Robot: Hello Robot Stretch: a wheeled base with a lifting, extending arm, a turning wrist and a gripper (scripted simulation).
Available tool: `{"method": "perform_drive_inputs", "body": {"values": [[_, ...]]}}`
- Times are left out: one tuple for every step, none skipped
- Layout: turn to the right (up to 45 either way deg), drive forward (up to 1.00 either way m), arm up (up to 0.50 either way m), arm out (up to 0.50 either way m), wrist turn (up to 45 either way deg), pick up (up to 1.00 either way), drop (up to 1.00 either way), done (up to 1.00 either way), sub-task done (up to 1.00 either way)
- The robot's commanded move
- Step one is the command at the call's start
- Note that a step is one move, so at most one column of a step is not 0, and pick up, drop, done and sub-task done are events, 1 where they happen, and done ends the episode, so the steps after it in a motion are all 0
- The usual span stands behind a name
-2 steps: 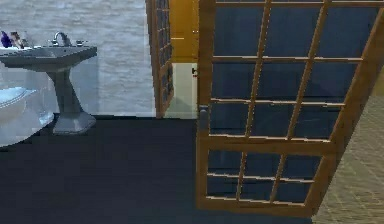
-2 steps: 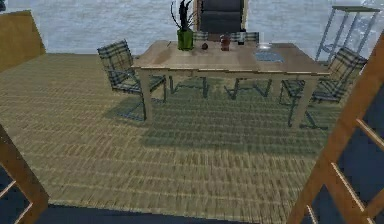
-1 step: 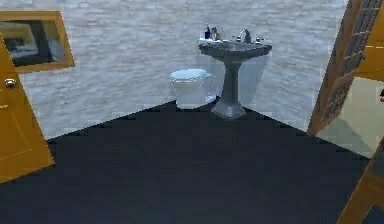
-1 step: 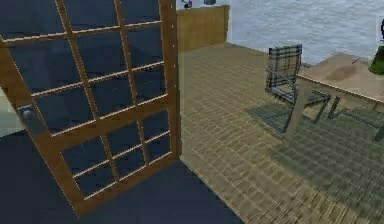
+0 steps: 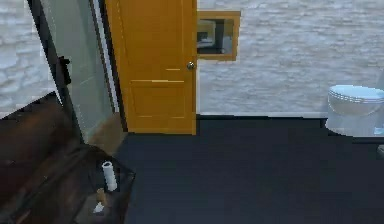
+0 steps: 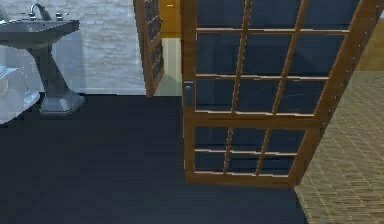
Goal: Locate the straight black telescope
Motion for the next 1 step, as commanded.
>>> {"method": "perform_drive_inputs", "body": {"values": [[0.0, 1.00, 0.00, 0.00, 0.0, 0.00, 0.00, 0.00, 0.00]]}}
